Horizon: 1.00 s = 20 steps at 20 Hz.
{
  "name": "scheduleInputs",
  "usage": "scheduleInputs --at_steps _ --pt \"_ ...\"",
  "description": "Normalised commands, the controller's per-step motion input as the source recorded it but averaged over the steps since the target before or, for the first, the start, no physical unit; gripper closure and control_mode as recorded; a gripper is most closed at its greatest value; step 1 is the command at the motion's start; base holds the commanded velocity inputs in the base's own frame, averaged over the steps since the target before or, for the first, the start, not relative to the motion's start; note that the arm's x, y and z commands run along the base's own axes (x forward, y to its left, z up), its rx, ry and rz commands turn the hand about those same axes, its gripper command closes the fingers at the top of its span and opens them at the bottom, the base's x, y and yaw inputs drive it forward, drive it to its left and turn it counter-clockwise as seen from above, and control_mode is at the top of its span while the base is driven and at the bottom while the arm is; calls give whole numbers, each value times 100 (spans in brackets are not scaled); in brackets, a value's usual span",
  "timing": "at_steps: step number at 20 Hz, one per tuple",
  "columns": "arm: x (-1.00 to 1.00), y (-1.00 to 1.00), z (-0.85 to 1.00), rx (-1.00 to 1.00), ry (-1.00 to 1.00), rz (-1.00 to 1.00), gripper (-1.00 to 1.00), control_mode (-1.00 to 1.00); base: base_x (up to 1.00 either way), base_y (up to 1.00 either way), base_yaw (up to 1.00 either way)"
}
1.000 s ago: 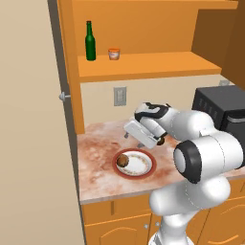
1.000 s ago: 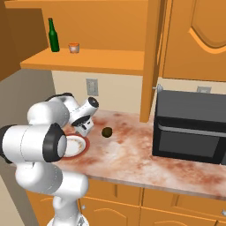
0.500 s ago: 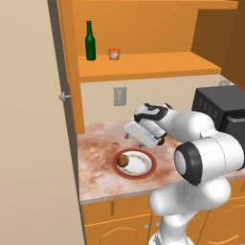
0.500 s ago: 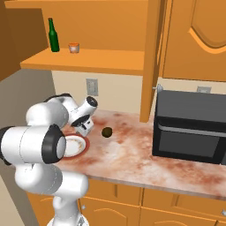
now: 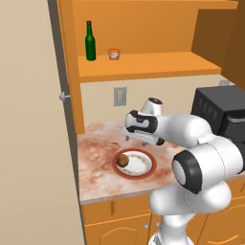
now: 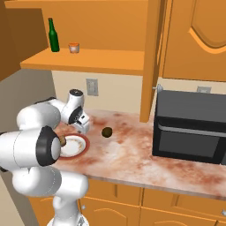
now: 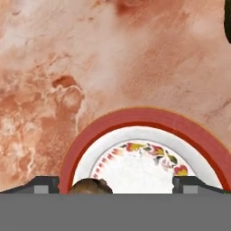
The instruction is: Pick the avocado and bread from the counter and place them on the plate. Then pick the jam from the cabinet and place it next to the plate. Lastly close the cabinet door.
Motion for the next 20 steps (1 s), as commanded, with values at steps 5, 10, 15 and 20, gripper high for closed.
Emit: scheduleInputs --at_steps 5,10,15,20 --pt "29 -65 4 -2 16 -7 -100 -100 0 0 0" --pt "47 -84 0 0 9 -2 -100 -100 0 0 0" --pt "62 -61 0 0 1 0 -100 -100 0 0 0" --pt "19 -14 -2 0 0 3 -100 -100 0 0 0"
